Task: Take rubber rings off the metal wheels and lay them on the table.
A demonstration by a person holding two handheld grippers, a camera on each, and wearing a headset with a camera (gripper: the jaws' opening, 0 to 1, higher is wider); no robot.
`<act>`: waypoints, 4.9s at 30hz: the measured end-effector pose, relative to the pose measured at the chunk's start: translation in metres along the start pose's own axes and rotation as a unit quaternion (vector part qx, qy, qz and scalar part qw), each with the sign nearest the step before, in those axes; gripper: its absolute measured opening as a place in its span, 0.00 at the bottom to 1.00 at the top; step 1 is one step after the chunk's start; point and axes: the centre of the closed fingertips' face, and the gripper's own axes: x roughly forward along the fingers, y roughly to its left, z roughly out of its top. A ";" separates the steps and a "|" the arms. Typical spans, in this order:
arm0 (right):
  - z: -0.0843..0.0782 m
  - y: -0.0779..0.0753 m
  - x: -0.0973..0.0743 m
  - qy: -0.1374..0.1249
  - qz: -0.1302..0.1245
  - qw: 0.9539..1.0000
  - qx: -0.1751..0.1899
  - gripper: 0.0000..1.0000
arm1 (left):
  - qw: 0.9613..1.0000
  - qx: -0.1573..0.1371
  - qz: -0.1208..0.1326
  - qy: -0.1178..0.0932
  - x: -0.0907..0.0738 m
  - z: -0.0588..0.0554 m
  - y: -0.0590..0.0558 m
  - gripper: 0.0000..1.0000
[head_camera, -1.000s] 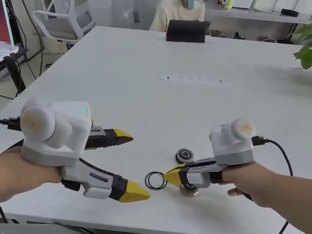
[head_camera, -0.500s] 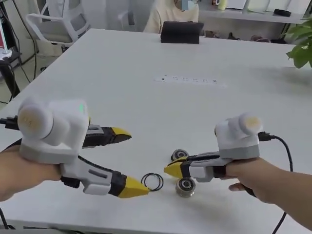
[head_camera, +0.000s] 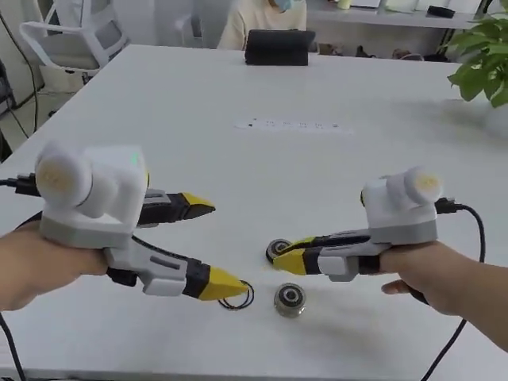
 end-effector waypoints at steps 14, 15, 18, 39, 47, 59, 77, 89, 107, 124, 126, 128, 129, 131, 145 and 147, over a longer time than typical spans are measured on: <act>-0.002 -0.027 -0.018 -0.001 -0.037 0.999 -0.023 0.19 | 1.000 -0.010 0.001 0.002 0.021 0.005 0.014 0.67; -0.003 -0.029 -0.018 -0.001 -0.038 0.999 -0.022 0.20 | 1.000 -0.010 0.000 0.002 0.023 0.004 0.015 0.67; -0.005 -0.033 -0.020 0.002 -0.048 0.998 -0.028 0.21 | 1.000 -0.012 -0.001 0.009 0.029 0.001 0.017 0.66; -0.019 -0.051 -0.017 0.011 -0.063 0.998 -0.030 0.23 | 0.999 -0.013 -0.022 0.034 0.068 -0.009 0.021 0.56; -0.021 -0.052 -0.016 0.013 -0.065 0.997 -0.029 0.23 | 0.998 -0.018 -0.028 0.047 0.081 -0.017 0.022 0.48; -0.026 -0.051 -0.011 0.019 -0.059 0.998 -0.031 0.23 | 0.997 -0.037 -0.023 0.057 0.095 -0.026 0.031 0.35; -0.029 -0.051 -0.013 0.023 -0.059 0.998 -0.027 0.23 | 0.996 -0.041 -0.025 0.076 0.113 -0.038 0.035 0.23; -0.029 -0.049 -0.013 0.021 -0.061 0.998 -0.024 0.23 | 0.995 -0.038 -0.018 0.086 0.116 -0.041 0.039 0.15; -0.025 -0.051 -0.011 0.019 -0.062 0.998 -0.027 0.23 | 0.995 0.007 -0.006 0.103 0.122 -0.044 0.042 0.07; -0.020 -0.057 0.014 0.033 -0.082 0.993 -0.075 0.25 | 0.995 -0.001 0.004 0.101 0.123 -0.044 0.044 0.07; -0.019 -0.057 0.017 0.032 -0.082 0.993 -0.076 0.25 | 0.995 0.000 0.005 0.101 0.123 -0.044 0.044 0.07; -0.020 -0.057 0.020 0.035 -0.083 0.993 -0.081 0.25 | 0.995 0.004 0.006 0.101 0.123 -0.044 0.043 0.07; -0.020 -0.058 0.021 0.037 -0.085 0.992 -0.084 0.25 | 0.995 0.004 0.007 0.101 0.122 -0.044 0.043 0.07; -0.021 -0.059 0.021 0.040 -0.090 0.991 -0.091 0.26 | 0.995 0.000 0.008 0.099 0.122 -0.044 0.044 0.07; -0.023 -0.063 0.021 0.044 -0.102 0.988 -0.110 0.24 | 0.995 -0.001 0.011 0.097 0.123 -0.044 0.044 0.07; -0.023 -0.063 0.020 0.044 -0.102 0.987 -0.113 0.23 | 0.995 -0.001 0.012 0.096 0.123 -0.044 0.044 0.07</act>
